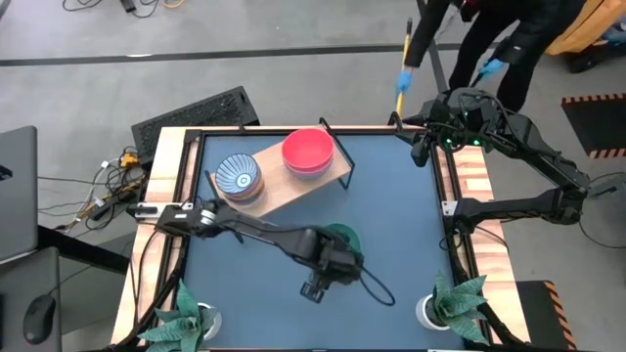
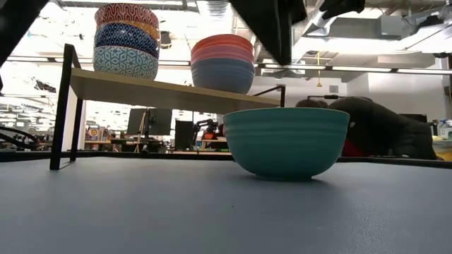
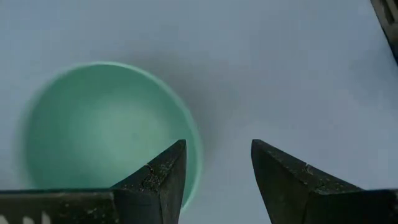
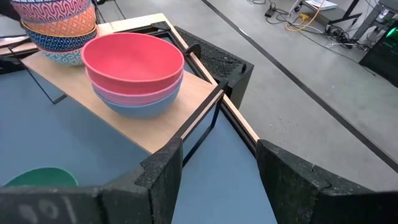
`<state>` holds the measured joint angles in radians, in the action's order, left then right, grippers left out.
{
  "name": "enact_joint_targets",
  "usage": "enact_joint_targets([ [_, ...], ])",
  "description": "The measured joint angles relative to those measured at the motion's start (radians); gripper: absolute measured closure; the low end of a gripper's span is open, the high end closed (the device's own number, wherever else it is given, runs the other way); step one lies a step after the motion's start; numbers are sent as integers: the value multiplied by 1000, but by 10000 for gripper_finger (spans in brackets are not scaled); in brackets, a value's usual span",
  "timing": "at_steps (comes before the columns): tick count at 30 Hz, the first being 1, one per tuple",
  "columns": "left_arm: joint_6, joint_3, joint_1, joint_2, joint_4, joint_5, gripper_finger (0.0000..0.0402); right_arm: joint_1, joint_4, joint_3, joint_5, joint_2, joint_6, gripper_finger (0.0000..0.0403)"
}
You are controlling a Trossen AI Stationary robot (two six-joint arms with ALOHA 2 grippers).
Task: Place and stack bowls onto a shelf
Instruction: Stack the big green bowl on top of the big pink bowl on the shelf
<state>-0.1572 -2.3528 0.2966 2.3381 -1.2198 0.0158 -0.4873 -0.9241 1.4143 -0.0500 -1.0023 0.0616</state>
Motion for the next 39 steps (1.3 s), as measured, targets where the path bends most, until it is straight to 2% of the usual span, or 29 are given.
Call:
enact_joint_targets([
  [3,0,0,-2,52,6,-57,236,0,-2,0,0,0,0,173],
  [17,27,1,-35,85,117,-58,242,0,-73,0,0,0,-1,173],
  [20,37,45,-35,84,174,-65,254,0,-74,0,0,0,-1,173],
  [29,129,118,-38,88,187,-89,278,0,-74,0,0,0,-1,173],
  [33,128,116,-38,85,192,-63,310,0,-69,0,0,0,-2,173],
  [39,141,113,-34,84,176,-66,391,0,-67,0,0,0,-8,173],
])
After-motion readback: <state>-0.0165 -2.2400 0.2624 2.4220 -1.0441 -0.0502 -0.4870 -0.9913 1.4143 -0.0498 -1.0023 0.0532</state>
